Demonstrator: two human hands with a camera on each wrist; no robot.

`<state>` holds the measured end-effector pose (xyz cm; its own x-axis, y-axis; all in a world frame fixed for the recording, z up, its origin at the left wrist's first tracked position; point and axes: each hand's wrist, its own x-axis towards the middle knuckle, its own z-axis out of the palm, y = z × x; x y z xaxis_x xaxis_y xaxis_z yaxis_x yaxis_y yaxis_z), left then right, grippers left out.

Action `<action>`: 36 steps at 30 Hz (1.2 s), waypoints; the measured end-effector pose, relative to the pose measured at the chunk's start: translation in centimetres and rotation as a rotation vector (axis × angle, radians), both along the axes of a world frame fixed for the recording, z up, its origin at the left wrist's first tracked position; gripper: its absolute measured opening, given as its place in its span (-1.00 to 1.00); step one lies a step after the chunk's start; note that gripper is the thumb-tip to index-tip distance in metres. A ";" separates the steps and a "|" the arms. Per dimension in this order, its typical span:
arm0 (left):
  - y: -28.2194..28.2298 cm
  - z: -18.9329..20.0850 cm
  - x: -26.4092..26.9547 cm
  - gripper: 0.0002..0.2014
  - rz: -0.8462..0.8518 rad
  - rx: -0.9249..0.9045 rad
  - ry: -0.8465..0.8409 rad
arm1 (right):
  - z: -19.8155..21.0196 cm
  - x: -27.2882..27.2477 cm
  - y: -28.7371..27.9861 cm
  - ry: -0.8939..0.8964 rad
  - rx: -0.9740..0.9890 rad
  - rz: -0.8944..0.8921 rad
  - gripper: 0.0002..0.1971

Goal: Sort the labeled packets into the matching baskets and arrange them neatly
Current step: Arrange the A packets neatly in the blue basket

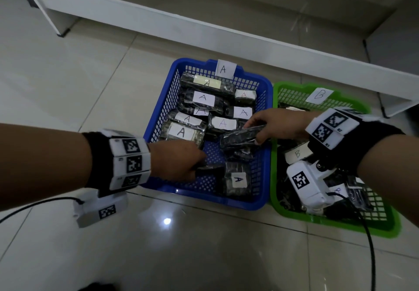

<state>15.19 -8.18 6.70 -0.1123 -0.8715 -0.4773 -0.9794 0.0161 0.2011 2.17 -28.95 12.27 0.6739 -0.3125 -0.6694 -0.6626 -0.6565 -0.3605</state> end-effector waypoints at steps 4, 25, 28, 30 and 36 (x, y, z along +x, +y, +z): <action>1.0 0.8 1.9 -0.68 -0.327 -0.108 -0.241 | 0.2 0.2 0.2 -0.025 0.031 -0.035 -0.73; 0.1 3.0 8.2 -0.75 0.038 -0.311 -0.045 | -0.5 0.8 1.7 0.034 0.497 -0.345 -0.76; 0.5 3.1 9.6 -0.72 0.059 -0.439 0.003 | -0.9 1.1 1.8 0.063 0.549 -0.341 -0.61; 1.0 3.0 9.8 -0.73 -0.019 -0.469 0.023 | -1.0 1.4 2.1 0.071 0.566 -0.327 -0.66; 2.6 1.3 6.9 -0.75 -0.387 -0.414 -0.052 | -0.8 1.5 1.5 0.076 0.501 -0.274 -0.71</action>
